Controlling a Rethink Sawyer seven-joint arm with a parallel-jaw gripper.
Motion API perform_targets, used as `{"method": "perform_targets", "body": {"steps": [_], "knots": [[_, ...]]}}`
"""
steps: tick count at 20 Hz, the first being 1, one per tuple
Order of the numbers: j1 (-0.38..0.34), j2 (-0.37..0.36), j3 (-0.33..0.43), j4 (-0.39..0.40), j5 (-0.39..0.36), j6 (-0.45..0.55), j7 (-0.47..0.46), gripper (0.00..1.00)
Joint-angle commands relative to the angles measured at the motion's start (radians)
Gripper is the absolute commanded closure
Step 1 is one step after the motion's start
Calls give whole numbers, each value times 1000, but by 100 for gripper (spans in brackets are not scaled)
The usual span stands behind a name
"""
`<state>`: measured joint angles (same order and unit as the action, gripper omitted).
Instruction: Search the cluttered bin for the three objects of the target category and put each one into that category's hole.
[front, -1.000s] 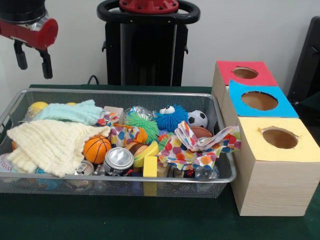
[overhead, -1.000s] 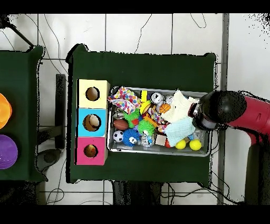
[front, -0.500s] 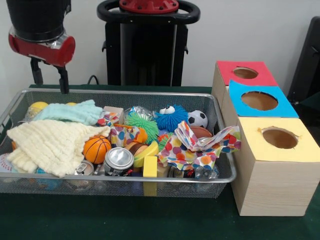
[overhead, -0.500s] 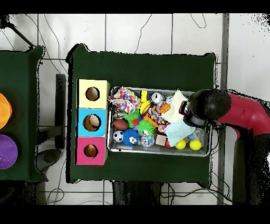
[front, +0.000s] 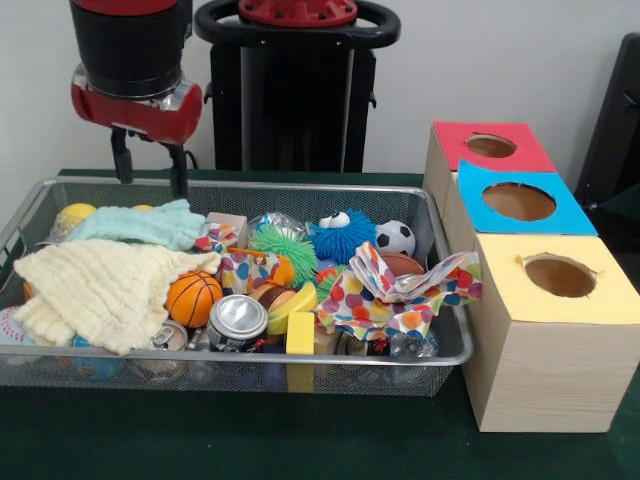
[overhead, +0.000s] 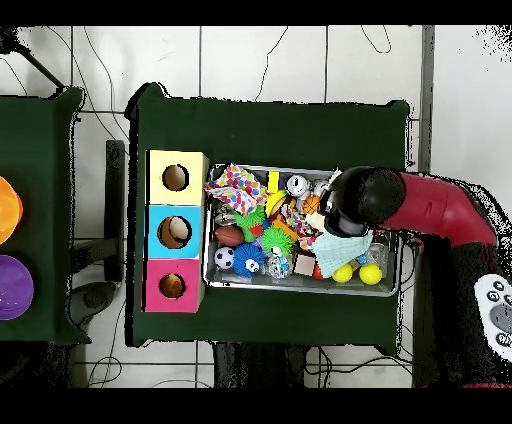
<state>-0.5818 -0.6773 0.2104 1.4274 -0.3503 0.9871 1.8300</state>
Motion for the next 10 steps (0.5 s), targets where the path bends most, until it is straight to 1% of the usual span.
{"method": "perform_targets", "body": {"steps": [1,4,7,10], "knots": [[30,44,-24,52,32,-22,146,0],[35,49,-30,49,29,-32,137,0],[40,66,-34,27,29,-24,137,0],[57,85,-42,11,31,-30,162,0]]}}
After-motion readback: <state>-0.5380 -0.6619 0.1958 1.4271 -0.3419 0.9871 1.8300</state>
